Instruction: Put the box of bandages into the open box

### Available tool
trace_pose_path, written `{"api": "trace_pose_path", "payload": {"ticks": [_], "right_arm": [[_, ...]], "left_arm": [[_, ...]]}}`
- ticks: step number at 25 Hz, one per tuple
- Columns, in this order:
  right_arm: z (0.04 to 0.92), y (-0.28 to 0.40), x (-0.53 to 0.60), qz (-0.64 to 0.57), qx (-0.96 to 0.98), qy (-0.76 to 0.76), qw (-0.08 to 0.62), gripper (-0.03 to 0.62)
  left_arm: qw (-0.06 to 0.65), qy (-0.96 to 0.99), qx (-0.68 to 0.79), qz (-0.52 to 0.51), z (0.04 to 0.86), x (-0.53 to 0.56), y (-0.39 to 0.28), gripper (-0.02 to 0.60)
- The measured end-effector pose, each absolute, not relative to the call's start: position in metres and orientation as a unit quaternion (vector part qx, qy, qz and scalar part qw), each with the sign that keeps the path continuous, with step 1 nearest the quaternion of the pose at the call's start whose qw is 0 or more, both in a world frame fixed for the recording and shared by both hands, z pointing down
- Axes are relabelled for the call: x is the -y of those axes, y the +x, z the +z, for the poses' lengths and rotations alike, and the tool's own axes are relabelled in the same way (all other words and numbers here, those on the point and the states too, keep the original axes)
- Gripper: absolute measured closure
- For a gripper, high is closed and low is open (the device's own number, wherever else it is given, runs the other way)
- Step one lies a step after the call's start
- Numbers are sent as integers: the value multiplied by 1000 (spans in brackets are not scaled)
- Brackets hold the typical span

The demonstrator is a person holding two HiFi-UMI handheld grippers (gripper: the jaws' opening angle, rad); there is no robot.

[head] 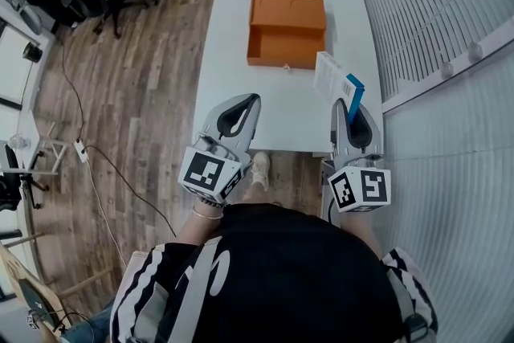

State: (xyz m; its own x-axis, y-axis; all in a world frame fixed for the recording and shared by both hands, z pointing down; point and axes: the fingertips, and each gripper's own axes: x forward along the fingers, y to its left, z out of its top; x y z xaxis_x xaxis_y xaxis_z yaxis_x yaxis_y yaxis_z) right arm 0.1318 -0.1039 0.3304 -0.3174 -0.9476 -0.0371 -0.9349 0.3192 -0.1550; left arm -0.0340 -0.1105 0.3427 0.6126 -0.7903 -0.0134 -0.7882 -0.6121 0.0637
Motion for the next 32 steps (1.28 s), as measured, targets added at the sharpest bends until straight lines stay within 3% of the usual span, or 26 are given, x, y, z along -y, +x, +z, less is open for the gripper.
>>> {"api": "trace_pose_path", "payload": {"ticks": [32], "right_arm": [[319,102,231,-34,-806,-588,55,513]], "left_arm": [[19,913,408,-12,331,253,-53,580]]}}
